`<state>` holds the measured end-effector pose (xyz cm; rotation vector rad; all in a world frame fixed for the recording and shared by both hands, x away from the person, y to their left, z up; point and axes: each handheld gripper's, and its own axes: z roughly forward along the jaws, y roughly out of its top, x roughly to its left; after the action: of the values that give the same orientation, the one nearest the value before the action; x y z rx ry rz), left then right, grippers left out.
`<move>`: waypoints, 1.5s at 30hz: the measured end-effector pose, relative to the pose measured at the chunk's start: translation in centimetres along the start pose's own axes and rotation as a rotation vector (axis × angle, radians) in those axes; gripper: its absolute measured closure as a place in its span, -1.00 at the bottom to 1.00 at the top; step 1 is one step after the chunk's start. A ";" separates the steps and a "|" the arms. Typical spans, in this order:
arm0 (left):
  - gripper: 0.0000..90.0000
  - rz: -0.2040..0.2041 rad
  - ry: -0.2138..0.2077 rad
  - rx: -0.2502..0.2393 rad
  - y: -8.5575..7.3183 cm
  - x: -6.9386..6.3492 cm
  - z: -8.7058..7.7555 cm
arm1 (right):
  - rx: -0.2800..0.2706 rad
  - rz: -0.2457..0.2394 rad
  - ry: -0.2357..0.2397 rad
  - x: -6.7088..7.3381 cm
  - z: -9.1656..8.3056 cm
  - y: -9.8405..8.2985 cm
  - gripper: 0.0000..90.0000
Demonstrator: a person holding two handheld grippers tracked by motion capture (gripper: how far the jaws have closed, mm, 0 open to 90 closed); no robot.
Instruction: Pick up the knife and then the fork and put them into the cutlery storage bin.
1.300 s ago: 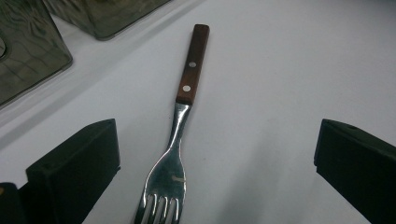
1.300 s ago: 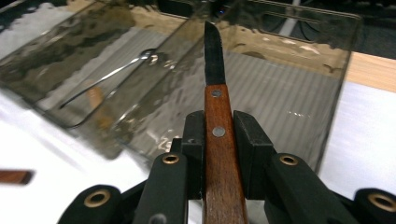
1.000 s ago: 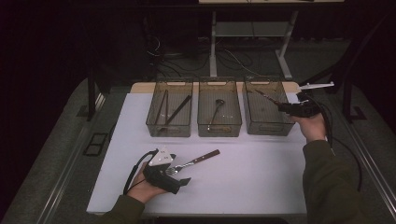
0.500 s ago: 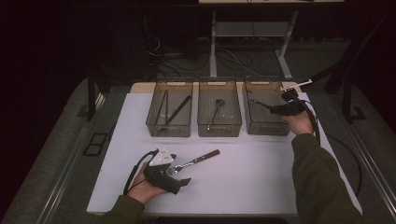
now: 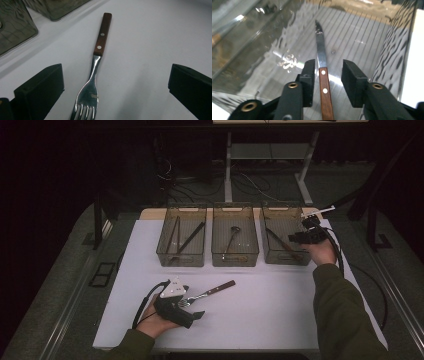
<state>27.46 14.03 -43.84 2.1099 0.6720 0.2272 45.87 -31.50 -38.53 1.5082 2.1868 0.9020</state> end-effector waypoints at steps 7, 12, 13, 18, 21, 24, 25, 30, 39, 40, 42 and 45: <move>-1.00 -0.002 0.002 -0.002 0.0 0.0 -0.1 | -0.129 0.011 0.065 0.5 -2.7 -0.3 -0.03; -1.00 -0.013 0.006 -0.008 -0.1 0.1 -0.2 | -0.176 -0.033 0.126 1.9 -4.9 -1.6 -0.42; -1.00 -0.014 0.005 -0.009 -0.1 0.1 -0.2 | -0.180 -0.044 0.132 2.2 -5.2 -2.0 -0.45; -1.00 -0.018 0.006 -0.005 -0.1 0.2 -0.2 | -0.205 -0.089 0.178 3.5 -6.7 -3.9 -0.57; -1.00 -0.021 0.006 -0.004 -0.2 0.2 -0.1 | -0.204 -0.107 0.200 4.2 -7.1 -5.2 -0.59; -1.00 -0.007 0.004 0.003 -0.2 0.3 -0.3 | -0.221 -0.110 0.224 4.8 -7.4 -6.4 -0.59; -1.00 -0.006 0.004 0.003 -0.2 0.3 -0.3 | -0.226 -0.106 0.233 5.1 -7.5 -6.9 -0.59; -1.00 -0.004 0.004 0.004 -0.2 0.3 -0.3 | -0.248 -0.129 0.260 6.5 -7.9 -8.9 -0.59; -1.00 -0.002 0.005 0.004 -0.1 0.3 -0.4 | -0.218 -0.193 0.265 8.5 -7.0 -12.5 -0.70; -1.00 0.000 0.005 0.003 -0.1 0.3 -0.4 | -0.216 -0.190 0.262 8.6 -6.8 -12.9 -0.70; -1.00 -0.001 0.006 -0.003 0.0 0.4 -0.5 | -0.211 -0.184 0.263 8.8 -6.6 -13.7 -0.70; -1.00 -0.004 0.004 -0.018 0.3 0.5 -0.6 | -0.220 -0.181 0.268 9.0 -6.5 -14.7 -0.70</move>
<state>27.76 14.60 -43.27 2.0914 0.6741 0.2343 28.17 -28.73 -42.75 1.1224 2.2691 1.2954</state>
